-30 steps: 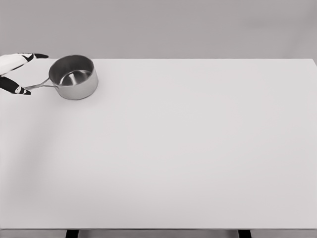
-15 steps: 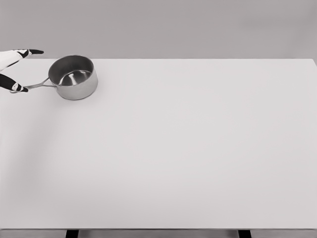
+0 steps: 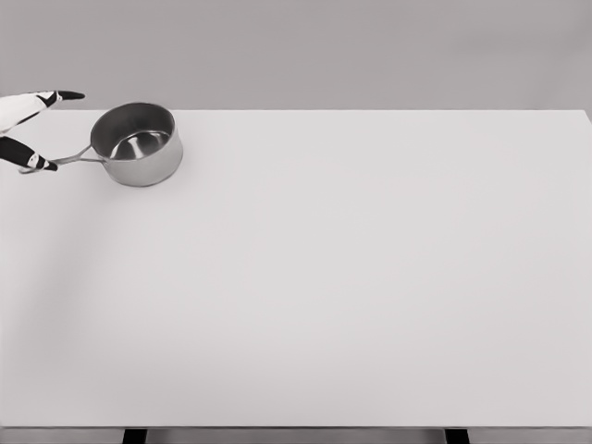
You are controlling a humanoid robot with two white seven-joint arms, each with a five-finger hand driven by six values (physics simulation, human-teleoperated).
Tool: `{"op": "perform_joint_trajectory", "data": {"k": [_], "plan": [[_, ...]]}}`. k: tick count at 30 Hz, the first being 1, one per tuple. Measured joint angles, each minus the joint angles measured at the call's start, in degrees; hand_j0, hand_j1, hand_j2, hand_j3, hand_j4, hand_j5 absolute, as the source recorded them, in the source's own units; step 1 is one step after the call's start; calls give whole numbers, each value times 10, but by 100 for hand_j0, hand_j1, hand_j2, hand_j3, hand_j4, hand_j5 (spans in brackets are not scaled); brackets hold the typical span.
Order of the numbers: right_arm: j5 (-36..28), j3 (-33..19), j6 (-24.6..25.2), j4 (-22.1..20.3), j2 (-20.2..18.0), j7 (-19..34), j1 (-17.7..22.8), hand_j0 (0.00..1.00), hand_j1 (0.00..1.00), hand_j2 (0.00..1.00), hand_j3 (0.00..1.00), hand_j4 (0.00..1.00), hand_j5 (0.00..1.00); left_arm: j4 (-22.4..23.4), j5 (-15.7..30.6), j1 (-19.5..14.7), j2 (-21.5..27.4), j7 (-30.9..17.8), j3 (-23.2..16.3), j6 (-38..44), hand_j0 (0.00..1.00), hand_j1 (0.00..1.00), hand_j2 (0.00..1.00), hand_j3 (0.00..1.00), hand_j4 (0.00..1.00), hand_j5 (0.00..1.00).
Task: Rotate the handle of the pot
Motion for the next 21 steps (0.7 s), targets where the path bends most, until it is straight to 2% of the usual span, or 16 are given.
{"op": "perform_joint_trajectory", "data": {"k": [8,21], "plan": [[0,0,0,0,0,0,0,100,100,100,100,100,100,18,0,-1,-5,0,7,0,100,100,100,100,100,100],[0,0,0,0,0,0,0,100,100,100,100,100,100,15,2,0,-3,0,5,0,100,100,100,100,100,100]]}}
